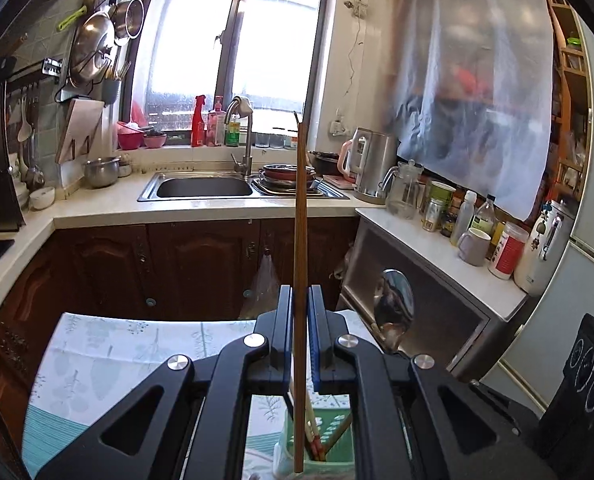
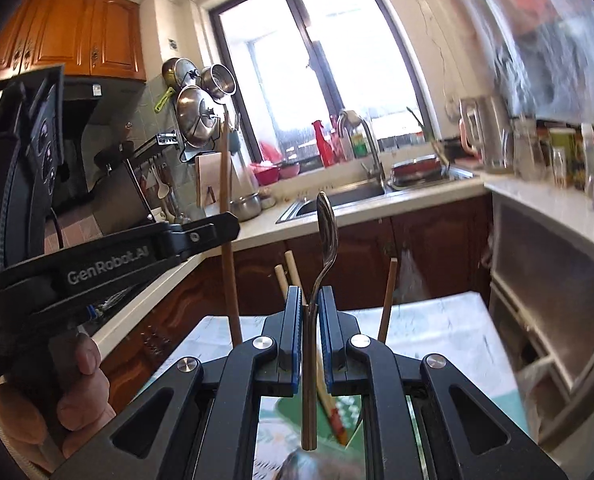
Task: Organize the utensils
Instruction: 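Carry the brown chopstick with the left tool while the right tool carries a silver spoon into the green holder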
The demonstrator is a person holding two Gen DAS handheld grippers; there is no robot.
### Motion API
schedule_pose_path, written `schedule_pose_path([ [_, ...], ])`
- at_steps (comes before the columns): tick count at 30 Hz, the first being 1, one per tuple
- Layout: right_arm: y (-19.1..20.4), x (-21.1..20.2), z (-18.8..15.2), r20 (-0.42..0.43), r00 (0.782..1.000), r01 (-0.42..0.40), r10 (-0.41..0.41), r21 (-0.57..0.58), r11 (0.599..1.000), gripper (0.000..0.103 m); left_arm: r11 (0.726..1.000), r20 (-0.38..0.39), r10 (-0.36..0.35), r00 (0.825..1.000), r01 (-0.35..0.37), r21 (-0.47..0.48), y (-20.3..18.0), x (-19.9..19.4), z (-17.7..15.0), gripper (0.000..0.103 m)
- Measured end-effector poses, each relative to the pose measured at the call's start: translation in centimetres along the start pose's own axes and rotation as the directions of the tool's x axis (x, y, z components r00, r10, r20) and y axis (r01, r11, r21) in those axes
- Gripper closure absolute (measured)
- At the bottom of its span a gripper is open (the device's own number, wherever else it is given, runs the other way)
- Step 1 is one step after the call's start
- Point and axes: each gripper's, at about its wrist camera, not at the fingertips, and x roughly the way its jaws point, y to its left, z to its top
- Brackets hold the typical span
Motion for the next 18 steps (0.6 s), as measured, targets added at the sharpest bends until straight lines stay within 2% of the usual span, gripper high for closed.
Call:
schedule_pose_path([
  [7,0.1,6.5,-1.8,0.023,1.000,-0.018,0.019,-0.039,0.999,0.094,0.999,0.046,-0.036,0.998,0.037,-0.015,0.5,2.6,-1.1,0.098],
  [10,-0.3,7.9,-3.5,0.018,1.000,-0.022,0.023,-0.054,0.998,0.094,0.999,0.053,-0.043,0.998,0.043,-0.004,0.6,3.3,-1.9,0.098],
  [14,-0.5,9.7,-6.4,-0.019,1.000,-0.018,0.016,-0.113,0.993,0.094,0.999,0.043,-0.046,0.998,0.046,0.001,1.0,4.2,-3.4,0.098],
  [18,-0.6,10.6,-9.2,-0.064,0.998,-0.016,0.007,-0.156,0.988,0.094,0.999,-0.006,-0.049,0.999,0.049,-0.003,1.6,4.7,-5.2,0.098],
])
